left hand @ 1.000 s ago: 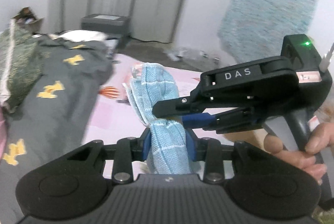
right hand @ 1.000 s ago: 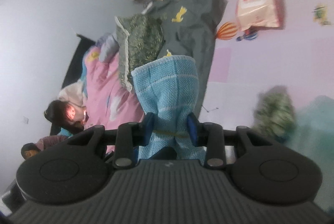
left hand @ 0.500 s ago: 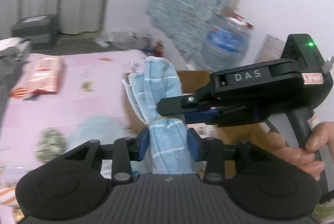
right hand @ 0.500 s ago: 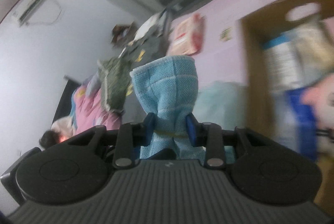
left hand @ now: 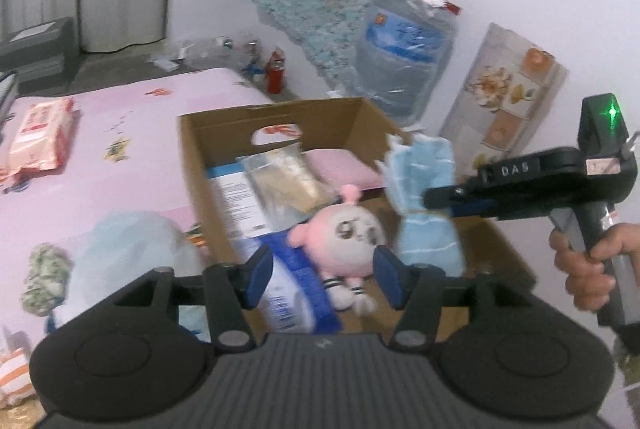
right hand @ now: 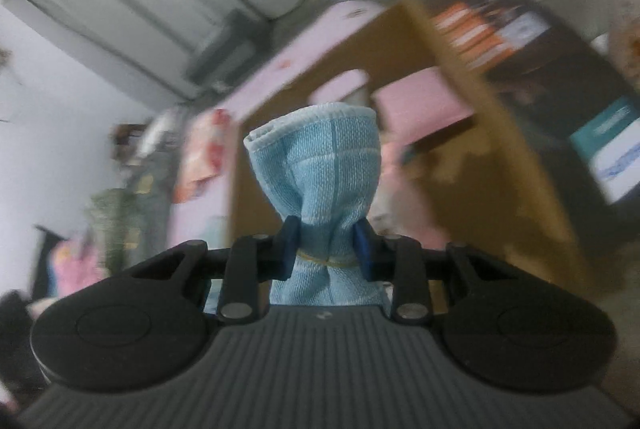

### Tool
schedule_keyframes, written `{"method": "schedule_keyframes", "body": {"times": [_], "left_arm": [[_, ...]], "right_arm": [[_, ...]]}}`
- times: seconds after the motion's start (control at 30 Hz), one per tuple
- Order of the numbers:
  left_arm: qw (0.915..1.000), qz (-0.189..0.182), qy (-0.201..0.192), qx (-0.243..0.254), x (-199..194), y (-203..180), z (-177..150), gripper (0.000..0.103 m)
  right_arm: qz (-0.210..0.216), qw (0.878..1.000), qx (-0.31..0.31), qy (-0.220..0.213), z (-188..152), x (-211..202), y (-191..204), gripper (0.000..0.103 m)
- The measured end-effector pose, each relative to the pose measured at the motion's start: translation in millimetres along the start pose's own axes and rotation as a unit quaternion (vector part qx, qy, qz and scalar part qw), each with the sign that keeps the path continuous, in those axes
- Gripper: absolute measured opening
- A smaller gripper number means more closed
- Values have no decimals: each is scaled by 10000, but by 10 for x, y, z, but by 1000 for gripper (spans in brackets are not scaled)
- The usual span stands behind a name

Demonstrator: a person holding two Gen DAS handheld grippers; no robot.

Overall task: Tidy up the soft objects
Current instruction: 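Carry the blue towel with the right gripper into the cardboard box and release, then move the right gripper to the orange-and-white striped towel roll and grasp it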

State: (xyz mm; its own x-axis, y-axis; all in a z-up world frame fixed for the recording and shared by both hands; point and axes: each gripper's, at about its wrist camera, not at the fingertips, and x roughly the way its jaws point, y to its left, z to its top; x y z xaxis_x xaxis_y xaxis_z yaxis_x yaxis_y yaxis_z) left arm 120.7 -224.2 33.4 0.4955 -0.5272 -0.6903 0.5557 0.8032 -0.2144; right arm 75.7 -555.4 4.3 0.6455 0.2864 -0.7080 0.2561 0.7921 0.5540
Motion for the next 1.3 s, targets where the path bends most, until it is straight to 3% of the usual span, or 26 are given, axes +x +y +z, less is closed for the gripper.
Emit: {"method": "schedule_keyframes", "body": {"times": [0.17,0.27,0.47,0.6,0.77,1.03,1.3], "left_arm": [[9988,447,5,-179,-128,314,-57,61],[9972,661,-16,-363,-221,519,-96,68],[9930,924,-168,-711,-459,881,-229,72],[9894,1108,-329,-880,-673,1092,-365,74],[9845,1323,-266,-1119,-955,1353,-613,76],[9732,1965,-378,-1130,-1319,1570,-1011,76],[9675,2168,-327,-1264,-1447,1749,-1373,76]], "right_arm": [[-1201,9890,-811,302,36,359,-22,31],[-1632,9799,-1120,258,27,455,20,32],[-1513,9801,-1276,-166,46,346,167,39],[-1012,9869,-1212,-338,-54,159,392,41],[-51,9934,-1121,-244,-239,101,767,43],[1298,9833,-1251,263,-524,372,1644,47],[1813,9704,-1380,799,-942,674,2301,49]]}}
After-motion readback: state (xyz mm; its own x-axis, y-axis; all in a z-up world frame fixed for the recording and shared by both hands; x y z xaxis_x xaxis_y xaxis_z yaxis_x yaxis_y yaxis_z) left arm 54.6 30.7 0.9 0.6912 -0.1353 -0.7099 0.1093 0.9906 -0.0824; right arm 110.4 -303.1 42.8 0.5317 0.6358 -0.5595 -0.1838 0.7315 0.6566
